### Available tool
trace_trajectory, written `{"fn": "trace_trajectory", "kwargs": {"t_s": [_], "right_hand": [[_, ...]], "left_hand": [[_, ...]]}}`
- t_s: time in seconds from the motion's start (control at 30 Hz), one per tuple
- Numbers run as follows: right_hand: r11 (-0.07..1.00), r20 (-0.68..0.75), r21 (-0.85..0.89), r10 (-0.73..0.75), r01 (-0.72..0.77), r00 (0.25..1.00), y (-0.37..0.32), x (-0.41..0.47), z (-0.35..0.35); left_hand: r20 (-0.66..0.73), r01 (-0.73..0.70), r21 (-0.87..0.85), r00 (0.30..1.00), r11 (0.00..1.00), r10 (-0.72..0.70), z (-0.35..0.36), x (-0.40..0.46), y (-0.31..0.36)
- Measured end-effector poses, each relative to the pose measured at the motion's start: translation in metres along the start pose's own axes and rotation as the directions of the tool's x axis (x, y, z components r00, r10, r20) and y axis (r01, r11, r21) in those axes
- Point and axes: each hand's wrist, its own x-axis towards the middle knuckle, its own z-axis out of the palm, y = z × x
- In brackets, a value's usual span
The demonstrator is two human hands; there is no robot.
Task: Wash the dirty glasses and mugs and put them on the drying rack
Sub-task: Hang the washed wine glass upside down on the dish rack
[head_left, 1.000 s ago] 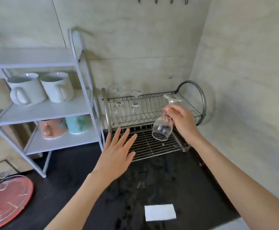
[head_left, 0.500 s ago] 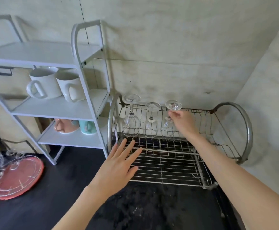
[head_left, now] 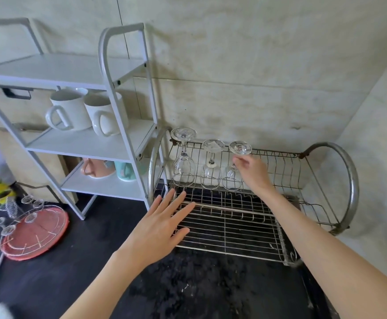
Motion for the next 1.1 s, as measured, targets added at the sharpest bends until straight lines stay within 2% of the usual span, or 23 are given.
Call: {"fn": "trace_trajectory", "kwargs": {"t_s": [0.1, 0.3, 0.37, 0.47, 0.63, 0.87, 1.1], "right_hand": [[1.0, 0.0, -0.012, -0.001, 0.001, 1.0, 0.003, 0.0, 0.0], [0.999, -0.04, -0.021, 0.028, -0.029, 0.999, -0.005, -0.036, -0.01], [0.991, -0.037, -0.127, -0.039, 0.034, 0.999, -0.013, -0.066, -0.013], [0.922, 0.045, -0.34, -0.18, 0.185, 0.983, -0.029, -0.115, -0.008], [0.833, 0.194, -0.437, -0.28, 0.339, 0.94, -0.051, -0.194, 0.017], [0.798, 0.331, -0.365, -0.37, 0.479, 0.868, -0.08, -0.32, 0.073], [0.758, 0.512, -0.169, -0.478, 0.63, 0.713, -0.127, -0.426, 0.137]], "left_hand": [[-0.025, 0.022, -0.084, 0.999, 0.996, -0.024, -0.001, 0.001, 0.001], [-0.062, 0.032, -0.111, 0.997, 0.993, -0.039, -0.004, -0.006, 0.009], [-0.073, 0.054, -0.124, 0.995, 0.991, -0.063, -0.005, -0.015, 0.019], [-0.085, 0.07, -0.153, 0.993, 0.986, -0.083, -0.002, -0.037, 0.033], [-0.062, 0.158, -0.135, 0.984, 0.978, -0.167, 0.004, -0.108, 0.047], [-0.023, 0.299, 0.004, 0.954, 0.954, -0.298, 0.021, -0.258, 0.058], [0.023, 0.512, -0.077, 0.859, 0.856, -0.512, 0.026, -0.415, 0.067]]}}
